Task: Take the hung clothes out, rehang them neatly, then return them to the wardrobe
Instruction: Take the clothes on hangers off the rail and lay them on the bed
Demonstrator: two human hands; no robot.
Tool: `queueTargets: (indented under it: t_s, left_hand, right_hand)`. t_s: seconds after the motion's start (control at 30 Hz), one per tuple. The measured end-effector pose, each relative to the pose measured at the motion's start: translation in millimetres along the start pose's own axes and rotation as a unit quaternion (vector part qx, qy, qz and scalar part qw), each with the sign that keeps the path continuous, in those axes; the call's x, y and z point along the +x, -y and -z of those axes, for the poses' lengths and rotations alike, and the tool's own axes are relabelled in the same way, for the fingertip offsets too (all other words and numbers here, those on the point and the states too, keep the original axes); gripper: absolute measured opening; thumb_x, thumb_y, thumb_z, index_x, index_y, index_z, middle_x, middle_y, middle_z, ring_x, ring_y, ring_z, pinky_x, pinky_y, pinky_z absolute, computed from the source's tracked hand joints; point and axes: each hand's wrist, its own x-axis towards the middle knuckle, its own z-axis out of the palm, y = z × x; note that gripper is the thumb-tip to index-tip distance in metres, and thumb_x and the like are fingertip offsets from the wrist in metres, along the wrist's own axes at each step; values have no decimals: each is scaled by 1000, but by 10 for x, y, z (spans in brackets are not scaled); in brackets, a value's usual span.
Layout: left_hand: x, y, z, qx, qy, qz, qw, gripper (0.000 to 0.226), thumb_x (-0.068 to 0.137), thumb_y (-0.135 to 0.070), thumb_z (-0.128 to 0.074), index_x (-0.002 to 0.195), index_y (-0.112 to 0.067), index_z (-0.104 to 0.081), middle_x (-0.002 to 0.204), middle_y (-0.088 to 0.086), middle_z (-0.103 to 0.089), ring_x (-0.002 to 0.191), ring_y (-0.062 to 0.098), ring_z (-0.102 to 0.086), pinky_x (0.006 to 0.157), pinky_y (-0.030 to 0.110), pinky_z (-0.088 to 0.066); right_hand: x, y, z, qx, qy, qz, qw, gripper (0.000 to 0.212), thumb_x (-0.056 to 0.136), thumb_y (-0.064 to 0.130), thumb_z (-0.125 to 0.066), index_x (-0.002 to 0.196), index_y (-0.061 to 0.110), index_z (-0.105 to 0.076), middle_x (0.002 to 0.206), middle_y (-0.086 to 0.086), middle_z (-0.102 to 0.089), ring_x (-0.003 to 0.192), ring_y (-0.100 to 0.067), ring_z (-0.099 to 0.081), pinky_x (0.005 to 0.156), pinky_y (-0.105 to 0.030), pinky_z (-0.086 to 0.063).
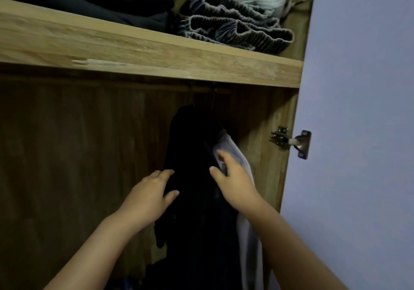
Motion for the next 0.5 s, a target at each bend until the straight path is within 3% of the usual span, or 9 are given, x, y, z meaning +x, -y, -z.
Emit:
queueTargets:
  t_s: [0.13, 0.27, 0.4, 0.5]
  left_hand:
    - [300, 294, 42, -28, -1, -34, 999, 56, 94, -30, -49, 144, -21, -26, 142, 1, -38, 129, 15, -40, 105, 26, -36]
    - [484, 549, 28, -51, -13, -46, 998, 55, 93, -30, -50, 143, -23, -27, 142, 0, -39, 128, 14, -41, 104, 25, -38]
    - [635, 687, 0, -63, -19, -62, 996, 55, 92, -29, -51, 142, -23, -28, 142, 2, -40, 126, 15, -43, 102, 26, -39]
    - [735, 735, 8, -71, -31, -74, 994, 55, 92, -28, -52, 142, -23, -29, 141, 3, -42, 123, 16, -46, 100, 26, -41]
  right_hand:
    - [577, -39, -168, 15, 41, -57, 997, 54, 94, 19, -54, 143, 14, -33, 140, -6, -47, 126, -20, -46, 102, -24, -36]
    - [846, -56, -240, 141, 134, -107, 975, 48, 85, -5, -54, 129, 12, -48, 119, -8, -61, 107, -22, -59, 82, -25, -49]
    - [927, -53, -315, 230, 99, -95, 963, 71, 68, -25, -32, 125, 12, -50, 105, -9, -63, 100, -27, -60, 64, -25, -48]
    - [882, -44, -336, 287, 68, -66, 953, 72, 62, -28, -27, 111, 13, -60, 84, -5, -68, 77, -20, -65, 51, -19, -46]
